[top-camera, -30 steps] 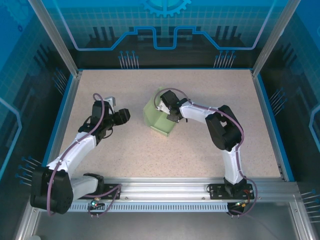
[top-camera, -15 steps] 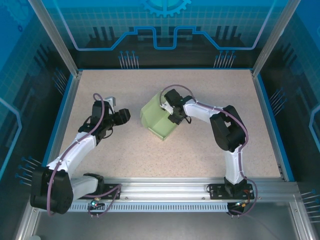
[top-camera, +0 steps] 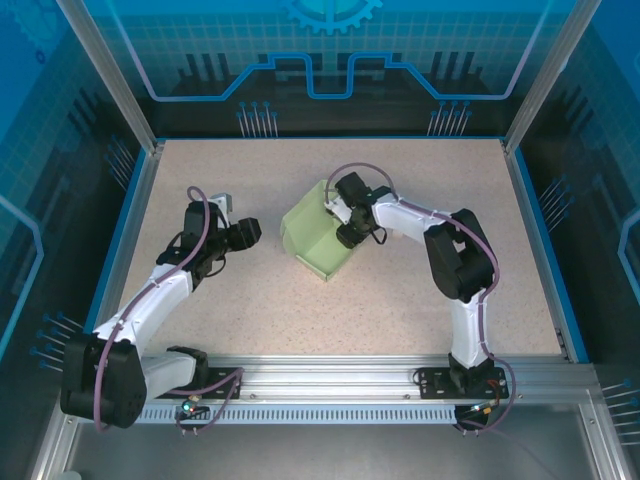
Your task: Fold the paper box
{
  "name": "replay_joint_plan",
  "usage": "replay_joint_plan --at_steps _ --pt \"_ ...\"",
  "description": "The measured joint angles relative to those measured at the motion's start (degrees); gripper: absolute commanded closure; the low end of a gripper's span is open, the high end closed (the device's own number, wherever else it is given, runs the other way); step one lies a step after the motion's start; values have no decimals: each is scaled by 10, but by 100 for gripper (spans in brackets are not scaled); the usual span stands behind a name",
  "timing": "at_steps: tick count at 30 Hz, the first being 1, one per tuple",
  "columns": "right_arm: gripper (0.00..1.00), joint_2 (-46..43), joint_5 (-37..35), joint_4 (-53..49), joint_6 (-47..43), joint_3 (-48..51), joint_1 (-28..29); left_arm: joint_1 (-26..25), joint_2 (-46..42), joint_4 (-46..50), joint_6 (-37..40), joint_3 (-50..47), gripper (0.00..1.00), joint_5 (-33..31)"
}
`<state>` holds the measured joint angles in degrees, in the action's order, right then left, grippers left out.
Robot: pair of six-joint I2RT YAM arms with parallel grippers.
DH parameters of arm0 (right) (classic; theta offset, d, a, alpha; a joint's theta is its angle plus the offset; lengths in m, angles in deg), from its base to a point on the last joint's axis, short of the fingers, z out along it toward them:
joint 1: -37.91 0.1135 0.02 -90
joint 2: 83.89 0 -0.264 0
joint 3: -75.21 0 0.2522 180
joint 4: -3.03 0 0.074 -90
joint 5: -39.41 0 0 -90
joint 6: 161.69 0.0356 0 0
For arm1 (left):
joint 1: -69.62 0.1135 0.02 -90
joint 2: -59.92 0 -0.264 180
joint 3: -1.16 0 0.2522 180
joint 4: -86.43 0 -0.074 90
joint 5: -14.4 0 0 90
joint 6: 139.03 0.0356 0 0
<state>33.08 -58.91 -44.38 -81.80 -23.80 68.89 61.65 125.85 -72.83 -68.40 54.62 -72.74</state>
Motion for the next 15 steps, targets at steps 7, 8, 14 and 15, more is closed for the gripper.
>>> replay_joint_plan --at_steps 7,8,14,15 --pt "60 7 16 2 -19 -35 -7 0 0 0 0 0 32 0" --pt "62 11 17 3 -23 -42 -7 0 0 0 0 0 32 0" --pt "73 32 17 10 -42 -53 -7 0 0 0 0 0 32 1" --pt "75 36 17 11 -45 -55 -7 0 0 0 0 0 32 2"
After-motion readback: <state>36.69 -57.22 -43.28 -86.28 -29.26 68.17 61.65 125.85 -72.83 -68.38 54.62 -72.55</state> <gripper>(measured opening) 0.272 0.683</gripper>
